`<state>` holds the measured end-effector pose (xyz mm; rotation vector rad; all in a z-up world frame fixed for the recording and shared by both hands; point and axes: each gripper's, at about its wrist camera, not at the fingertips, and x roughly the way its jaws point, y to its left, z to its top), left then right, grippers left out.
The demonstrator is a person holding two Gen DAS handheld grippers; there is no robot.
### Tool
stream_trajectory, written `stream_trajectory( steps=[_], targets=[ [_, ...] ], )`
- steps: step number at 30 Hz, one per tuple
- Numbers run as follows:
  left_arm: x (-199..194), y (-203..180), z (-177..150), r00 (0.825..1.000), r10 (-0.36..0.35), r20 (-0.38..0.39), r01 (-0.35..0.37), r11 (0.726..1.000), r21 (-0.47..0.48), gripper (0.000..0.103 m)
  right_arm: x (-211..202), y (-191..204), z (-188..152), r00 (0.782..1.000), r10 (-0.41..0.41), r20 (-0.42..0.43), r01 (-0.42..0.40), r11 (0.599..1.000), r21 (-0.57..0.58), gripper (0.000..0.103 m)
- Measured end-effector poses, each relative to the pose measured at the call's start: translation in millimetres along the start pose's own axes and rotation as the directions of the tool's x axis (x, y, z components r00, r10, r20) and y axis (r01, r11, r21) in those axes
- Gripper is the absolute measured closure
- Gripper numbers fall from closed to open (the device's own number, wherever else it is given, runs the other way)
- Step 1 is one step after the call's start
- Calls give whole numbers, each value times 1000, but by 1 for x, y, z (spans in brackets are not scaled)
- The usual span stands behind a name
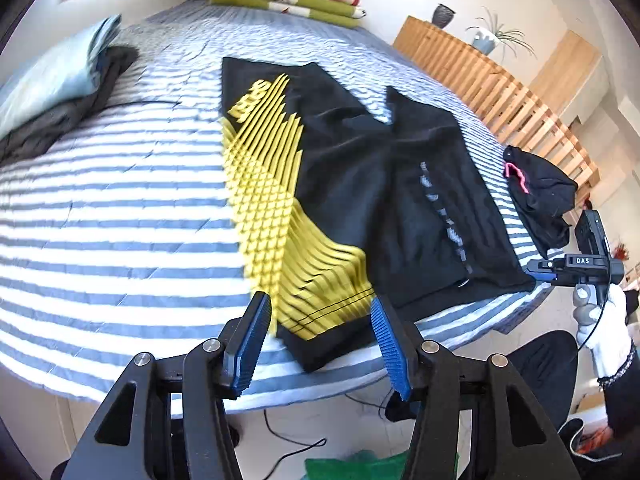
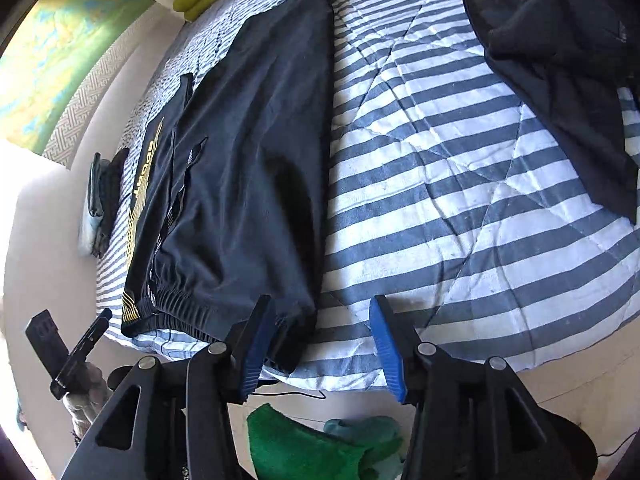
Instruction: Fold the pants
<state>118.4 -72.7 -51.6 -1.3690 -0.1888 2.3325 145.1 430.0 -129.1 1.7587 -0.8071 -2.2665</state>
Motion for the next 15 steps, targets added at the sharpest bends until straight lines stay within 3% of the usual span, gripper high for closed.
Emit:
stream_trajectory(
  steps=[5, 10, 11, 12, 13, 14, 15],
  targets=[
    [21, 4, -9, 999, 8, -51, -8, 1000, 9, 45, 10, 25, -3, 997, -74, -25, 72, 994, -81, 58],
    [23, -15, -26, 997, 76, -28, -71, 987, 143, 45, 9, 27, -7, 997, -64, -46, 60, 995, -81, 58],
    [24, -18, -29, 995, 101, -25, -96, 982, 162, 53, 9, 28, -9, 996, -71, -46, 67, 994, -92, 58],
    [27, -21, -29, 991, 134, -28, -127, 976, 177, 67, 8, 30, -10, 995, -85, -46, 80, 991, -105, 58],
    [29, -22, -29, 986, 163, -29, -155, 968, 196, 72, 12, 34, -11, 994, -102, -43, 97, 988, -117, 60],
    [29, -26, -29, 982, 187, -23, -178, 960, 217, 86, 12, 36, -12, 993, -116, -36, 111, 986, -125, 64],
    [29, -28, -28, 977, 213, -12, -204, 950, 238, 98, 13, 38, -12, 992, -121, -35, 115, 985, -132, 79]
  ],
)
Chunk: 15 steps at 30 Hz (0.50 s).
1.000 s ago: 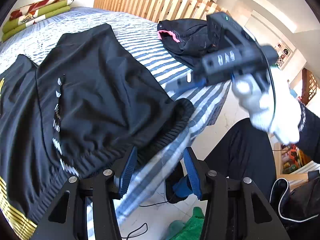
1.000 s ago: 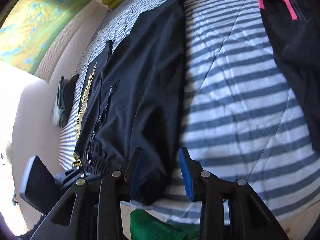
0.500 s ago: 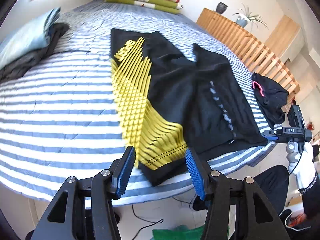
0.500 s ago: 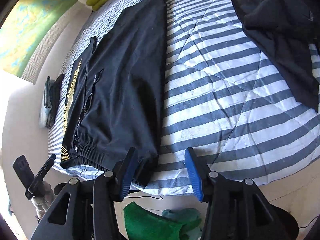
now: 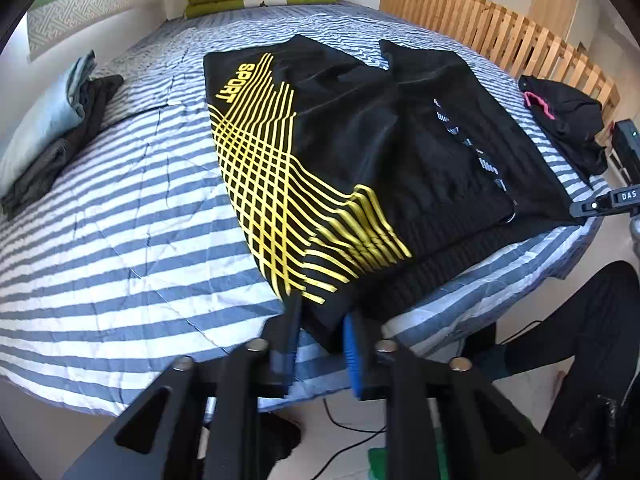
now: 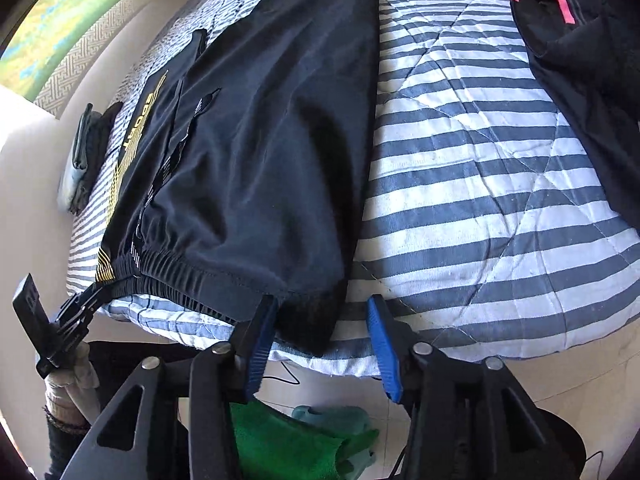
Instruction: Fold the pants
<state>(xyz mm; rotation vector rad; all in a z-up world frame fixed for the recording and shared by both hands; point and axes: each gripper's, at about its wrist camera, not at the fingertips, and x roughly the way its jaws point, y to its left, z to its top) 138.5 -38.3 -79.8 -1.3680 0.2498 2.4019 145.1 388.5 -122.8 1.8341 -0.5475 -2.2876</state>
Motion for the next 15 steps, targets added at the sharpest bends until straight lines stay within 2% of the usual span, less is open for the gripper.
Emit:
stream_trajectory(
  steps=[1, 3, 5, 7, 9, 12, 15],
  targets=[
    [-2, -1, 2, 1000, 14, 6, -14, 1000, 22, 98, 1, 1, 0, 1000, 14, -15, -14, 1000, -3, 88],
    [-16, -3, 4, 999, 30, 35, -32, 998, 62, 98, -2, 1, 2, 1000, 17, -21, -17, 1000, 1, 93],
    [-30, -13, 2, 997, 54, 59, -62, 987, 146, 98, -12, 1, 2, 1000, 26, -5, -26, 1000, -6, 95],
    [-30, -29, -8, 996, 81, 37, -88, 958, 274, 93, -23, -1, 1, 999, 43, 18, -43, 999, -3, 95],
    [-26, -39, -15, 997, 81, -17, -71, 938, 339, 83, -22, 0, -1, 1000, -6, 17, 6, 1000, -20, 95],
    [-34, -38, -14, 999, 24, -29, -13, 948, 318, 83, -10, 1, -6, 998, -52, -19, 52, 998, -38, 95],
    [-58, -32, -4, 997, -74, 23, 66, 967, 247, 78, -13, 1, -7, 999, -46, -6, 46, 998, -49, 92]
  ],
)
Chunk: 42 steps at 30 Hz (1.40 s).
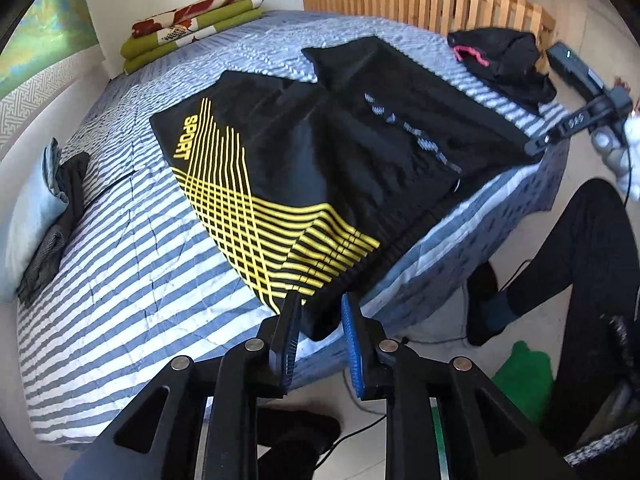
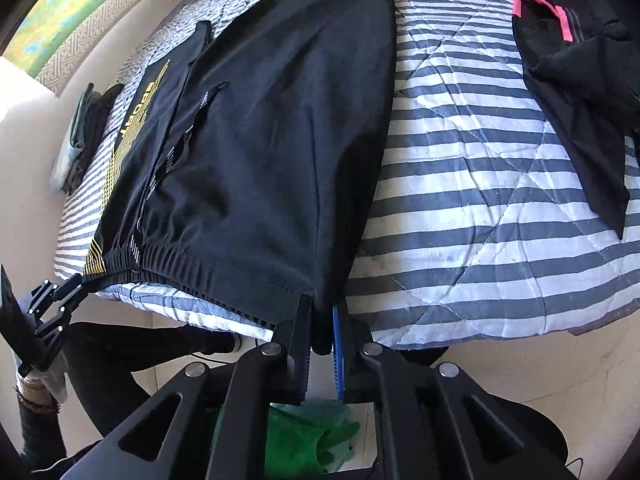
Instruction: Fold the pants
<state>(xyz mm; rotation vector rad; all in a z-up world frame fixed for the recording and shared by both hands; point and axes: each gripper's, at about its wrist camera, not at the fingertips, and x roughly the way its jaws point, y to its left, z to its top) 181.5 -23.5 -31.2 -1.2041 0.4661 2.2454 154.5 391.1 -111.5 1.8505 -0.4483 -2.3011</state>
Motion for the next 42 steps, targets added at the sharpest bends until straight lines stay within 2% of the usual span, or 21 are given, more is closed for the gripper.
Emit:
stream_trajectory(
  steps=[2, 5, 7, 8, 10, 12, 13, 14, 15, 16, 18, 23, 24, 25, 30, 32, 37, 38, 39, 40, 42],
  targets=[
    [-9, 3, 11, 998, -33, 45, 35, 999, -32, 78, -2, -3, 2, 1000, 16, -1, -16, 1000, 18, 92],
    [2, 7, 30, 998, -52, 45, 54, 998, -43, 78, -1, -3, 4, 1000, 12, -2, -12, 1000, 14, 92],
    [25, 12, 35, 996, -90, -8, 89, 993, -80, 86, -1, -2, 6, 1000, 6, -3, -6, 1000, 19, 92],
    [41, 10, 33, 990, -125, -63, 120, 990, -75, 90, -1, -3, 6, 1000, 10, -3, -9, 1000, 30, 92],
    [65, -5, 22, 977, -142, -160, 145, 989, 9, 90, 3, -5, 6, 1000, 20, -7, -19, 998, 57, 93],
    [61, -18, 17, 984, -97, -147, 111, 990, 89, 85, 2, -8, 4, 1000, 27, -5, -27, 998, 63, 92],
    [59, -17, 17, 981, -116, -157, 128, 989, 67, 85, 1, -9, 3, 999, 35, -2, -34, 997, 64, 92],
    [55, -13, 20, 982, -115, -149, 122, 992, 34, 84, -1, -9, 3, 999, 43, 5, -43, 997, 64, 89],
    [49, -12, 23, 986, -105, -132, 109, 994, 18, 84, -1, -10, 3, 999, 50, 8, -51, 996, 70, 81],
    [44, -15, 27, 988, -100, -114, 104, 994, 28, 83, -1, -12, 3, 998, 66, 10, -67, 995, 81, 70],
    [33, -29, 37, 993, -93, -75, 98, 993, 72, 79, 1, -15, 5, 994, 107, 11, -108, 989, 102, 59],
    [25, -87, 71, 981, -193, 0, 189, 963, 194, 58, 10, -13, 7, 992, 125, -4, -124, 986, 110, 63],
    [27, -104, 79, 976, -216, 8, 209, 952, 225, 52, 10, -14, 8, 991, 132, 0, -131, 984, 117, 80],
    [30, -121, 87, 972, -233, 11, 222, 940, 260, 50, 11, -16, 9, 988, 157, -11, -154, 979, 136, 86],
    [51, -203, 115, 955, -293, 35, 255, 878, 405, 47, 7, -36, 12, 945, 327, 6, -317, 911, 263, 88],
    [60, -223, 126, 955, -294, 47, 245, 866, 437, 47, 2, -38, 13, 927, 375, 21, -366, 889, 276, 88],
    [81, -257, 147, 949, -311, 57, 248, 843, 477, 47, -9, -33, 20, 900, 434, 33, -427, 865, 263, 88],
    [84, -262, 149, 946, -320, 56, 256, 842, 475, 52, -11, -32, 22, 894, 446, 33, -439, 860, 259, 88],
    [86, -262, 152, 945, -321, 55, 261, 847, 463, 71, -12, -32, 24, 890, 456, 30, -448, 857, 254, 88],
    [90, -262, 155, 948, -312, 54, 258, 859, 442, 81, -13, -32, 27, 889, 457, 25, -449, 860, 244, 86],
    [92, -259, 161, 942, -331, 52, 284, 870, 403, 92, -17, -36, 34, 893, 448, 29, -443, 868, 225, 84]
  ],
)
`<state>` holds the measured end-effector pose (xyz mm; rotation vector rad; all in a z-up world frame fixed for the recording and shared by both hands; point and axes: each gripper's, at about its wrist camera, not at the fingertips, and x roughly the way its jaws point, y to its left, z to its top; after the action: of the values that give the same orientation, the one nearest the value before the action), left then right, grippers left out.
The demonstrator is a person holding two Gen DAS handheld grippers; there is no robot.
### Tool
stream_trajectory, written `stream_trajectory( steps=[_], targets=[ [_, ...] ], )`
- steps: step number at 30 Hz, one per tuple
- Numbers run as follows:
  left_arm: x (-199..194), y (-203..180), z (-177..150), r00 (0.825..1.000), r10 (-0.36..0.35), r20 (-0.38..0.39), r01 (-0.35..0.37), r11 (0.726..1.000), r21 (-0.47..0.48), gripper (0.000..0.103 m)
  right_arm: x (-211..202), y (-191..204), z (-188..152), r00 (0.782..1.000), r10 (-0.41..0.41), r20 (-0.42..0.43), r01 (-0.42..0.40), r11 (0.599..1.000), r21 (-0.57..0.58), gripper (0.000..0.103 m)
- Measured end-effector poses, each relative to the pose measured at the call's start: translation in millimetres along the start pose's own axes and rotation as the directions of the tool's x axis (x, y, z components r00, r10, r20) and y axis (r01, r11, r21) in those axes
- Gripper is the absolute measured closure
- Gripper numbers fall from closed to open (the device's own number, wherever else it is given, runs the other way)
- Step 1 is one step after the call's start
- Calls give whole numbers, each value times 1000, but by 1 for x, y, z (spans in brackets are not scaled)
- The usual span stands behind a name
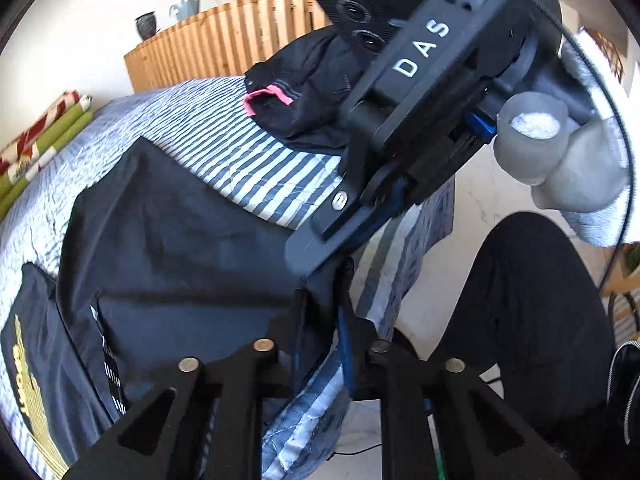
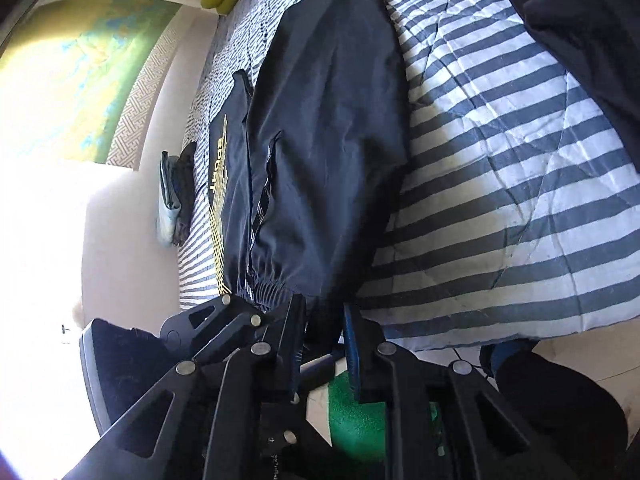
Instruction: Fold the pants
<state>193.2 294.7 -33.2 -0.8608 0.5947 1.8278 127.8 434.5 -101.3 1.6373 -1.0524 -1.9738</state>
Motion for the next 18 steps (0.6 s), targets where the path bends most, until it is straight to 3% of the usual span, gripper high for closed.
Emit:
stream_trajectory(
  steps=[3, 6, 12, 18],
  targets=[
    [-11, 6, -7, 999, -23, 24, 24, 999, -38, 93, -13, -9, 22, 999, -8, 53, 7, 1000, 13, 78],
    [-19, 8, -7, 998, -36, 46, 39, 997, -62, 94, -20, -13, 64, 987, -63, 145, 62, 998, 9, 61],
    [-51, 21, -15, 994, -64, 89, 77, 987, -143, 95, -4, -19, 172, 951, -149, 271, 132, 988, 78, 60],
    [-81, 35, -34, 992, -63, 107, 83, 977, -195, 95, 26, -23, 242, 937, -194, 289, 160, 977, 138, 60]
  ],
)
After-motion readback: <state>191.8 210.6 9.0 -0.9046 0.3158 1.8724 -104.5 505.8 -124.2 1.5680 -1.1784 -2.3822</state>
